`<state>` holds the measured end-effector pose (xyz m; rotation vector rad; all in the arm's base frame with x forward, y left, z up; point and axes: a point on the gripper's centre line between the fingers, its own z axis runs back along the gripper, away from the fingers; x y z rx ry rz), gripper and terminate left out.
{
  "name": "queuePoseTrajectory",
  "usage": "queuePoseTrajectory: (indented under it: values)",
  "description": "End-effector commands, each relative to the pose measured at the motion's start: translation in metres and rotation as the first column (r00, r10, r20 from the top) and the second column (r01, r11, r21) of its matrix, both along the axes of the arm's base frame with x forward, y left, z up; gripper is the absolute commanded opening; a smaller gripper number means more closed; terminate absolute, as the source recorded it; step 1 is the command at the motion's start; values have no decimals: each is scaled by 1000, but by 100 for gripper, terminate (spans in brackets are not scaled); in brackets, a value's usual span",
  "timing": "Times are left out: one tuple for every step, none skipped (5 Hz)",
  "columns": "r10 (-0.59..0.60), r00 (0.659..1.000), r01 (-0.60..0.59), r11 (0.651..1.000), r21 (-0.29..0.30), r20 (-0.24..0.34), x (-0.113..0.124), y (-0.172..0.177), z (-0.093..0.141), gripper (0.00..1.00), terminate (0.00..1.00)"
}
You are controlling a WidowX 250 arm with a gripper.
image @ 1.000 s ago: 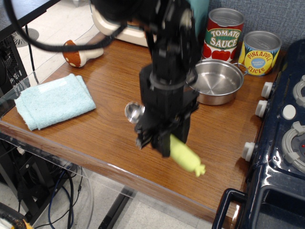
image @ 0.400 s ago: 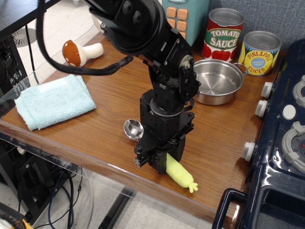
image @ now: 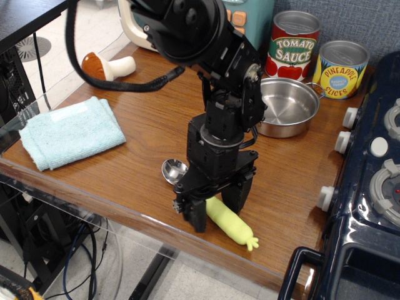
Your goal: Move the spoon to the front right of the table.
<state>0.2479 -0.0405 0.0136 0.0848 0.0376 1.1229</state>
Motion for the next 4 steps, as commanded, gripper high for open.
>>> queuePoseTrajectory:
  values:
    - [-102, 993, 94, 989, 117, 64, 29, -16, 64, 100, 0]
    - [-129, 982, 110, 984, 138, 136, 25, -22, 104, 100, 0]
    - [-129, 982, 110, 984, 138, 136, 25, -22, 104, 100, 0]
    - [-129, 982, 110, 984, 138, 136, 25, -22, 104, 100, 0]
